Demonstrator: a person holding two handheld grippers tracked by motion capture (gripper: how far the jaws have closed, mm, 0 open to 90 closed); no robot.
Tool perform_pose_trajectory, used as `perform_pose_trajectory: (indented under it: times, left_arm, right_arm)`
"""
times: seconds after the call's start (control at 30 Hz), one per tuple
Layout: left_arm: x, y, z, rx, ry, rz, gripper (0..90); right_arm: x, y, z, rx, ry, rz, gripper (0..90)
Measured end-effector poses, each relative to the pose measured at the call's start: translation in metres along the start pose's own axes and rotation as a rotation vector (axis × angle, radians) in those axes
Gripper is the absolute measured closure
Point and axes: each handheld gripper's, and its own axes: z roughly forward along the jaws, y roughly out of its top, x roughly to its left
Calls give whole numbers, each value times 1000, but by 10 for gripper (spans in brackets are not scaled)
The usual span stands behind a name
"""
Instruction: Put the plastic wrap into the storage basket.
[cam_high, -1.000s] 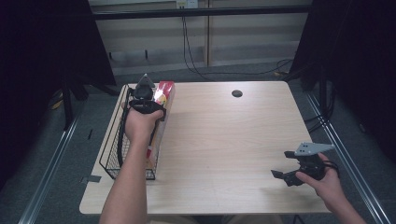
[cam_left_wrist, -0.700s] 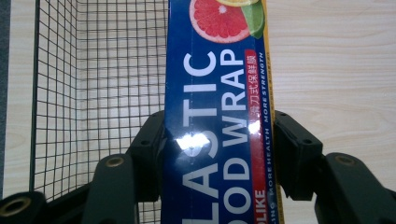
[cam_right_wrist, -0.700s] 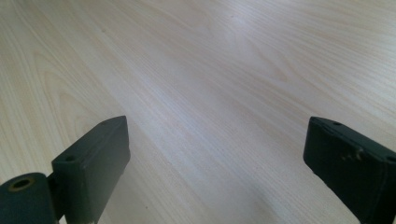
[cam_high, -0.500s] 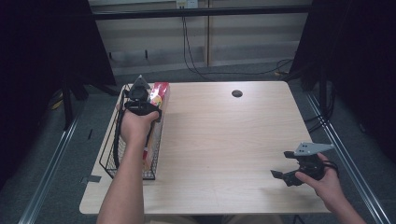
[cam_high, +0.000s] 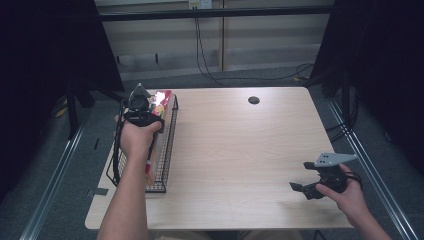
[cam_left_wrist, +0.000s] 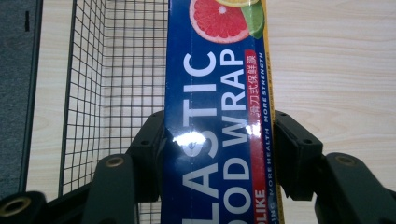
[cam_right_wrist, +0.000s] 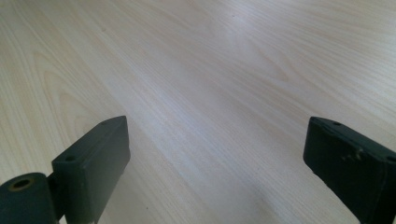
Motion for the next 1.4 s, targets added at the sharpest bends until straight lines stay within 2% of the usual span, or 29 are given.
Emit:
perform_pose_trajectory:
  times: [0.93, 1.03, 1.17, 1.2, 1.4]
  left_arm:
    - [16, -12, 14, 6, 11, -47, 441]
    - [18, -13, 15, 9, 9, -38, 441]
    - [20, -13, 17, 4, 12, -50, 441]
    - [22, -13, 17, 7, 9, -38, 441]
    - [25, -15, 21, 9, 9, -48, 441]
  right_arm:
    - [1, 0, 1, 4, 8, -6, 71]
    - [1, 0, 2, 6, 5, -9, 71]
    - [1, 0, 2, 6, 0, -10, 71]
    - [1, 0, 2, 6, 0, -10, 71]
    - [2, 0, 1, 6, 6, -7, 71]
